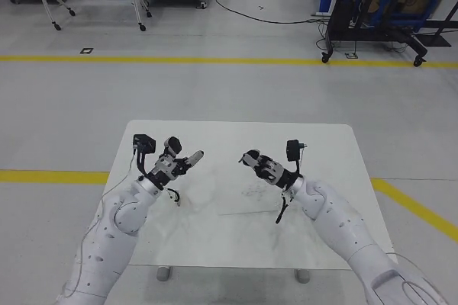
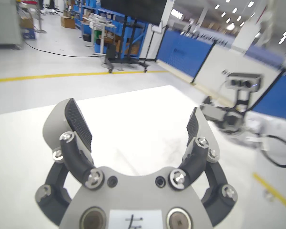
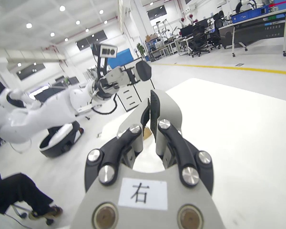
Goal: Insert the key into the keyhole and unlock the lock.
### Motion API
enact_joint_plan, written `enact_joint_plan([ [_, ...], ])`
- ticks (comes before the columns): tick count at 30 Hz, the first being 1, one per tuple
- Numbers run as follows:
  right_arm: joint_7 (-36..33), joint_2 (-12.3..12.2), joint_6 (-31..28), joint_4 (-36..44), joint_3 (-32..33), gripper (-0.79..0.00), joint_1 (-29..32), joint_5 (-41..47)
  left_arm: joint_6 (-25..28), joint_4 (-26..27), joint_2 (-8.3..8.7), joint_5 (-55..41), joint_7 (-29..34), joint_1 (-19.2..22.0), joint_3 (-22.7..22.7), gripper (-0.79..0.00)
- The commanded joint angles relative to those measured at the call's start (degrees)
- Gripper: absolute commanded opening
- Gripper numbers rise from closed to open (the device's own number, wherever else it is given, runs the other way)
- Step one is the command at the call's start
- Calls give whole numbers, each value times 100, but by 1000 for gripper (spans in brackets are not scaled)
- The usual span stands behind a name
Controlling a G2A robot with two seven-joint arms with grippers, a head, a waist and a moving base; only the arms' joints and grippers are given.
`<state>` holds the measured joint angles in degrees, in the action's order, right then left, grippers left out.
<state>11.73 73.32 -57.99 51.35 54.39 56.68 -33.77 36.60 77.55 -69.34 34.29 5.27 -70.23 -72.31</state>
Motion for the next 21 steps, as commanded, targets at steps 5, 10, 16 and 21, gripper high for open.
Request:
enact_joint_plan([
  [5, -1030, 69, -1, 24, -260, -785, 14, 2402, 569, -875, -119, -3356, 1981, 680, 610, 0],
  [10, -1979, 8, -1, -85, -151, -785, -60, 3702, 917, -1489, -234, -4509, 2825, 1187, 1000, 0],
  [16, -2360, -18, -1, -126, -77, -785, -115, 4031, 1337, -2234, -427, -6006, 3904, 1656, 1539, 0],
  [21, -2360, -18, -1, -126, -77, -785, -115, 4031, 1337, -2234, -427, -6006, 3904, 1656, 1539, 0],
])
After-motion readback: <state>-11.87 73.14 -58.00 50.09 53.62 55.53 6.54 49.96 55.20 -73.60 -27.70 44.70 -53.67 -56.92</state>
